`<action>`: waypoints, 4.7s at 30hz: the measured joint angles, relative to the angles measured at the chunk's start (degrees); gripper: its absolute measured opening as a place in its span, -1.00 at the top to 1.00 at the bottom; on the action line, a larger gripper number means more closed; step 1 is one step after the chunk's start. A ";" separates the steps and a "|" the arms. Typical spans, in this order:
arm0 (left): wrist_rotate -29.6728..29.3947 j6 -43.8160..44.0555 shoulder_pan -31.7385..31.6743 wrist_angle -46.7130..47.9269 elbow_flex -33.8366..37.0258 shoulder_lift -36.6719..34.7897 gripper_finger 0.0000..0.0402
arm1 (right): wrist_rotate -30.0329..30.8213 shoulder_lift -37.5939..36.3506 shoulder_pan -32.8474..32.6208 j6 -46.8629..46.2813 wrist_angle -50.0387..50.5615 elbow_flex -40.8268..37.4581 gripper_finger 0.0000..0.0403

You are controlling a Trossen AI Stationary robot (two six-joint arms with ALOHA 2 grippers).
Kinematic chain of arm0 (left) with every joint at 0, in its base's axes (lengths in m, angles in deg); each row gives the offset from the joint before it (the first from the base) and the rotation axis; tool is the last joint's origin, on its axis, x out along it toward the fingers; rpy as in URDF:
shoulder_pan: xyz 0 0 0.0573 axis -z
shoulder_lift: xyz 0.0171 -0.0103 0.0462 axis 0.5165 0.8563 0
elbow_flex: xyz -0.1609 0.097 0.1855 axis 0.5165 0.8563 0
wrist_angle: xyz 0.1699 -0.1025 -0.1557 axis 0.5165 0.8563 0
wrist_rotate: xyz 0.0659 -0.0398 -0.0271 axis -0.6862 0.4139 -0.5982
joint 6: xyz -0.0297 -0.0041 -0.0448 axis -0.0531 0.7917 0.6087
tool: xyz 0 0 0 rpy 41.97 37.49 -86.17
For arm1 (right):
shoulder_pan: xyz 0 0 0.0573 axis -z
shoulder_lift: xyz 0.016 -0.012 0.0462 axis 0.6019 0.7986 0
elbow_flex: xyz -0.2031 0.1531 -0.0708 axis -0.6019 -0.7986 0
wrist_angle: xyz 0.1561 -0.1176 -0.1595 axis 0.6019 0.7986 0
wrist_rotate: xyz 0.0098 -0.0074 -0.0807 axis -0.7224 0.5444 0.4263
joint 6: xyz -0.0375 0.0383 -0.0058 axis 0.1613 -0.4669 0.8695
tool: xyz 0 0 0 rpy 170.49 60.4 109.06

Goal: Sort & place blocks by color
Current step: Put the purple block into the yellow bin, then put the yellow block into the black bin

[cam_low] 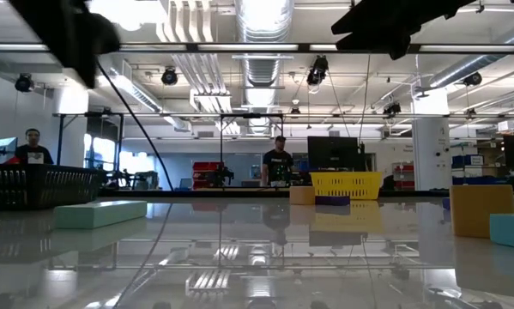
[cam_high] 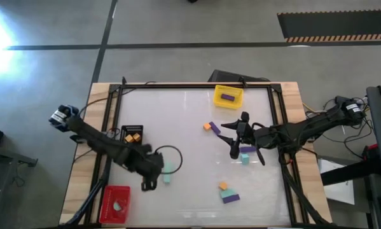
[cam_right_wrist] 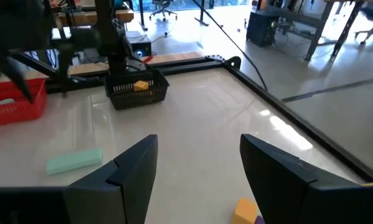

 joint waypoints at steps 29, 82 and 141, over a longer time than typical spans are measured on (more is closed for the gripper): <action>-19.25 -53.68 -11.80 -42.03 14.91 -11.03 0.03 | -10.70 26.26 11.51 -30.73 50.00 20.43 -0.09; -26.34 -53.66 -12.61 -45.81 20.81 -16.86 0.03 | -20.06 42.77 24.95 -20.45 42.85 26.64 0.57; -26.27 -52.14 -12.59 -46.25 20.90 -16.86 0.03 | -33.24 41.63 58.77 24.42 49.80 36.41 0.10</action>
